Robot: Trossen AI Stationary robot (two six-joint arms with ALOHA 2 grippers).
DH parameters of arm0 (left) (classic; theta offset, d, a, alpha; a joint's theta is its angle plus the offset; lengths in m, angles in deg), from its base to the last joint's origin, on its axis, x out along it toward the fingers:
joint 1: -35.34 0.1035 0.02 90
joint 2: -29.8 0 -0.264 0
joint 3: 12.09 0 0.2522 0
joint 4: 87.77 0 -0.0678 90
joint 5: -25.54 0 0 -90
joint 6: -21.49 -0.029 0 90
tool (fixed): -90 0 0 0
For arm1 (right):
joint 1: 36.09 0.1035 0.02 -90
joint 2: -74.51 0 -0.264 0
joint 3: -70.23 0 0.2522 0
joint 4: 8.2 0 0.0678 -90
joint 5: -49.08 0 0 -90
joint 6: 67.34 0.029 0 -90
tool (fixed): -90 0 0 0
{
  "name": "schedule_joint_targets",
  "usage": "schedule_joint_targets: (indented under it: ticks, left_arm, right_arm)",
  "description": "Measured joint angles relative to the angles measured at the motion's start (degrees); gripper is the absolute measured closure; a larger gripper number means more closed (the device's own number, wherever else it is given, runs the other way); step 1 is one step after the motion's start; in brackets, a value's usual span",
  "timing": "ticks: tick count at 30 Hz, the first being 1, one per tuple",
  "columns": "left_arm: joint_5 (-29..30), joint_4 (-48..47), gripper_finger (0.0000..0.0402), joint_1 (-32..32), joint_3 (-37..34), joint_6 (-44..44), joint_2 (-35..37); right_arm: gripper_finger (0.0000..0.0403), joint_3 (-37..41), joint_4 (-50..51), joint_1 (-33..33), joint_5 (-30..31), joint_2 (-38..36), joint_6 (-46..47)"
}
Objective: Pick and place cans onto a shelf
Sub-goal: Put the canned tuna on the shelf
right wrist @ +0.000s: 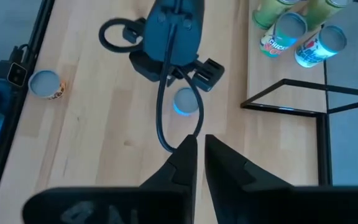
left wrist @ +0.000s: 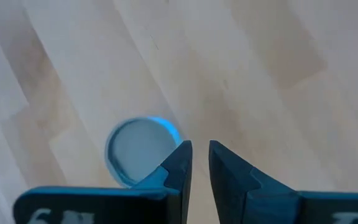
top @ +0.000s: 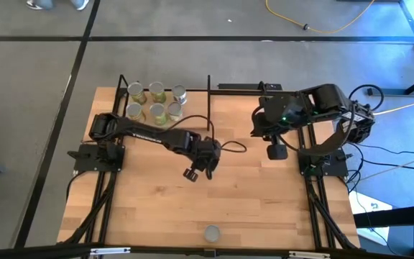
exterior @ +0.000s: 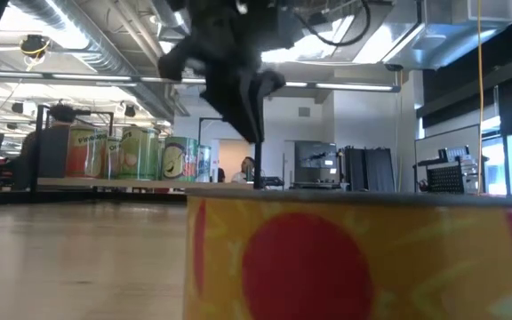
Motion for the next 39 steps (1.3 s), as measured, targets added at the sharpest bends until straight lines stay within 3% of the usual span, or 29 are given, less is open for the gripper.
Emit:
schedule_joint_targets:
  ticks: [7,13,31,35,39]
  left_arm:
    - [5.2,7.6,0.0355,0.2,-5.8,0.7,0.0]
    - [5.3,10.3,0.0355,1.0,-8.5,4.7,0.0]
    - [2.1,15.6,0.0355,3.3,-10.0,11.2,0.0]
    - [-2.9,15.7,0.0355,3.8,-10.0,12.7,0.0]
    - [-1.0,15.8,0.0355,3.6,-10.1,12.3,-1.1]
  right_arm:
    - [0.0368,0.0,0.0,0.0,0.1,0.1,-0.1]
    - [0.0368,0.0,0.0,0.0,0.1,0.1,-0.2]
    - [0.0368,0.0,0.0,0.0,0.1,0.2,-0.4]
    - [0.0368,0.0,0.0,0.0,0.1,0.2,-0.4]
    - [0.0368,0.0,0.0,0.0,0.1,0.2,-0.4]
